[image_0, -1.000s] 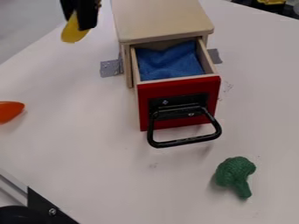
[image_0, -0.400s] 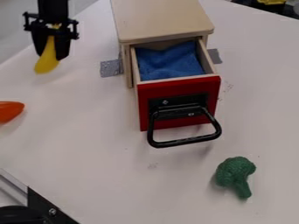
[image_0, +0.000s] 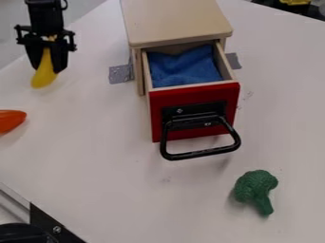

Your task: Get the banana out of the drawer and put it down on the left side of the table.

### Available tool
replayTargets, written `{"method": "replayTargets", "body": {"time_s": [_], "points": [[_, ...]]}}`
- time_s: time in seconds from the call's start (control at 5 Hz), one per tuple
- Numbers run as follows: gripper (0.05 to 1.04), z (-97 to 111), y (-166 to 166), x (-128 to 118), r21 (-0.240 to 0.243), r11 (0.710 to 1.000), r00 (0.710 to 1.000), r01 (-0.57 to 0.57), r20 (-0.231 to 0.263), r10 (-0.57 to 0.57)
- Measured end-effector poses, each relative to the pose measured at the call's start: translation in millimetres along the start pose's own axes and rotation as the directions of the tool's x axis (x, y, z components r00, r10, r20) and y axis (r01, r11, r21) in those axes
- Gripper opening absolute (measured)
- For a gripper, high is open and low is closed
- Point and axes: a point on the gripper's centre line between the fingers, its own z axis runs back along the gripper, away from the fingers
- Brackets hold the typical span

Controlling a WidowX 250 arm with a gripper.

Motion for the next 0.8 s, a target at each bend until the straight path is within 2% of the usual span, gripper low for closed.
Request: {"method": "replayTargets", "body": {"time_s": [0.2, 0.4, 0.6, 0.8], "points": [[0.621, 43.7, -11.4, -8.0, 0.046, 0.99, 0.97, 0.134, 0.197, -0.14], [0.919, 53.5, -11.3, -8.5, 0.066, 0.988, 0.961, 0.14, 0.23, -0.151], [1.001, 53.6, -11.2, -8.3, 0.067, 0.988, 0.961, 0.14, 0.231, -0.151], [0.998, 53.5, -11.3, -8.5, 0.066, 0.988, 0.961, 0.14, 0.23, -0.151]]}}
